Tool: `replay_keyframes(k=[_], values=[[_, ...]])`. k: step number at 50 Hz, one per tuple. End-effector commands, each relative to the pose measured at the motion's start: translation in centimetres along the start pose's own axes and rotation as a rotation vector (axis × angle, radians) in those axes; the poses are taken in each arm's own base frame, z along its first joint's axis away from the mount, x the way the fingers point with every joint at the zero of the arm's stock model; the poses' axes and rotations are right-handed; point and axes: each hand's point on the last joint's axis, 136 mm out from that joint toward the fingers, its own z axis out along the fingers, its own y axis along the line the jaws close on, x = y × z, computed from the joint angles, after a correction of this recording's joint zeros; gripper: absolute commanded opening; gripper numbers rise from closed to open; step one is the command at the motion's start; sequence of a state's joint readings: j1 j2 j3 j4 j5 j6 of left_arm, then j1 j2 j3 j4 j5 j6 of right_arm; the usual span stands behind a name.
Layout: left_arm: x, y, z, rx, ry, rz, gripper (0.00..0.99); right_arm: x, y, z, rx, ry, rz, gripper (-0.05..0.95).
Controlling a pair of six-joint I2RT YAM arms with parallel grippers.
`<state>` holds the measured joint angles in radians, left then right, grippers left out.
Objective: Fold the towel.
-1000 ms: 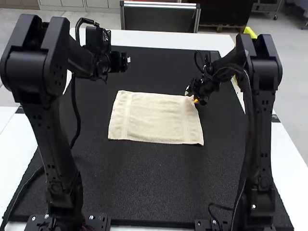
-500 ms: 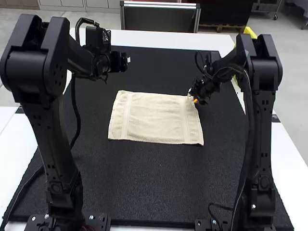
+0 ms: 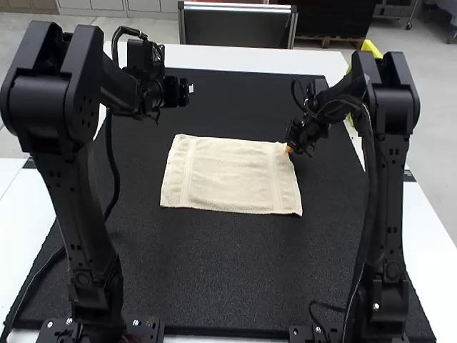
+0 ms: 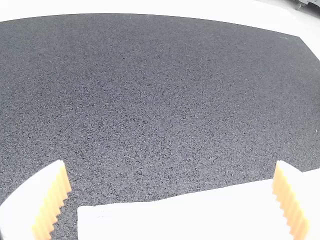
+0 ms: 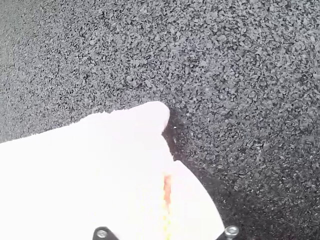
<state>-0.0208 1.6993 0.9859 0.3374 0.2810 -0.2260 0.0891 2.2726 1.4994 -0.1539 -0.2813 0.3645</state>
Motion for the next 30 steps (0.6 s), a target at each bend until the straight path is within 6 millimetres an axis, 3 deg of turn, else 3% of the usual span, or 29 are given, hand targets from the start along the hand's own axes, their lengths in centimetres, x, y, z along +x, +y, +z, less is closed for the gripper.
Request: replay_keyframes(k=[1, 11, 16, 30], values=[[-0.2, -0.3, 0.6, 0.011, -0.004, -0.004, 0.957, 2.6, 0.3, 1.3, -0.038, 0.08, -0.014, -0.02], [0.8, -0.3, 0.9, 0.033, 0.028, -0.047, 0.957, 2.6, 0.3, 1.2, -0.039, 0.081, -0.038, -0.02], [2.2, -0.2, 1.7, 0.061, 0.066, -0.092, 0.959, 2.3, 0.7, 0.8, -0.047, 0.072, -0.041, -0.02], [3.3, -0.6, 3.8, 0.139, 0.144, -0.166, 0.957, 2.0, 1.4, 0.0, -0.068, 0.066, -0.045, -0.02]])
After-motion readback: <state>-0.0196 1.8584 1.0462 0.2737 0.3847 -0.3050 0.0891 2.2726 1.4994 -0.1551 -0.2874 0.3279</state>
